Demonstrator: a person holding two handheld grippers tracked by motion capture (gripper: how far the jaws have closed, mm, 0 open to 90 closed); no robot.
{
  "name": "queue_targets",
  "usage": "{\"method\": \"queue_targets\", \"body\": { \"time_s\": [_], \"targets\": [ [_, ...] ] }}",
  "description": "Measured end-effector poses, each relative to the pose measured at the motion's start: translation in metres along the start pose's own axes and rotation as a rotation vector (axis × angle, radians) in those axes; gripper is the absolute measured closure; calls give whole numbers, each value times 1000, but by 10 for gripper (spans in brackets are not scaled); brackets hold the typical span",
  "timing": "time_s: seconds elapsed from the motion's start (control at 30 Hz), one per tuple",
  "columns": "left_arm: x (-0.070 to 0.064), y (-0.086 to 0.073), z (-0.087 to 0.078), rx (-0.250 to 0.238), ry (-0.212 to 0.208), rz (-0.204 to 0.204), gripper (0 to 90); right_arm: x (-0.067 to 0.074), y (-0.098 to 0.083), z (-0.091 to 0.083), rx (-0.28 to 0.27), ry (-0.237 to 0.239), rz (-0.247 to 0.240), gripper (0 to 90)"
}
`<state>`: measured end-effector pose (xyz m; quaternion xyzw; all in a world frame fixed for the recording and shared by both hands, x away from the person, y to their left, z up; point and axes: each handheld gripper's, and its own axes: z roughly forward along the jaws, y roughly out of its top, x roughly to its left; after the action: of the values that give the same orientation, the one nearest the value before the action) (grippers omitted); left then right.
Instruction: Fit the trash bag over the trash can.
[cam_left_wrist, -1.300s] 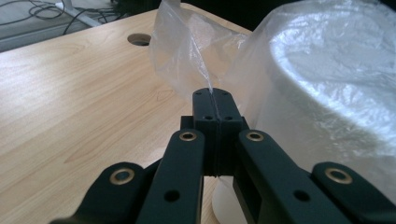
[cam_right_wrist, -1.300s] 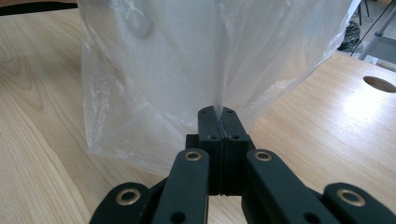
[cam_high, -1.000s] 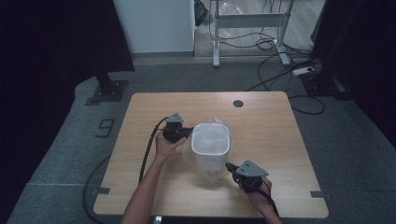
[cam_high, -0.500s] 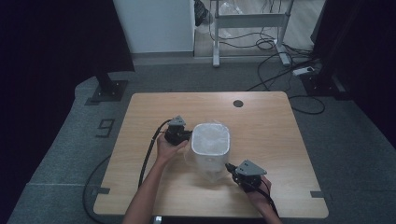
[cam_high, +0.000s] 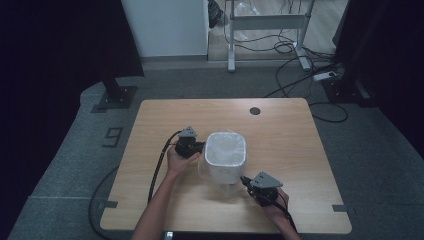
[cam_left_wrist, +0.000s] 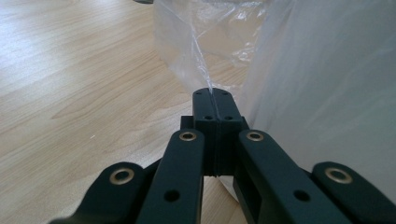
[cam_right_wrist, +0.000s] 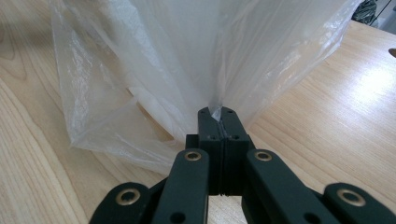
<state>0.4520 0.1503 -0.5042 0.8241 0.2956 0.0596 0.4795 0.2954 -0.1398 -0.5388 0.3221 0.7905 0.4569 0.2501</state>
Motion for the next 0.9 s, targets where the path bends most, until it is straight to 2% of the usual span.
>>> {"method": "queue_targets", "body": {
  "time_s": [0.3, 0.43, 0.5, 0.67, 0.9],
  "targets": [
    [1, -3, 2, -1, 4, -7, 900, -1, -1, 0, 4, 0, 2, 887],
    [0, -1, -1, -16, 22, -6, 897, -1, -1, -1, 2, -6, -5, 860],
    [1, 0, -4, -25, 33, -11, 831, -1, -1, -2, -5, -8, -1, 840],
    [5, 2, -10, -50, 56, -43, 557, -1, -1, -5, -20, -18, 7, 761],
    [10, 3, -28, -120, 69, -74, 375, -2, -1, -14, -81, -19, 22, 623]
  ]
}}
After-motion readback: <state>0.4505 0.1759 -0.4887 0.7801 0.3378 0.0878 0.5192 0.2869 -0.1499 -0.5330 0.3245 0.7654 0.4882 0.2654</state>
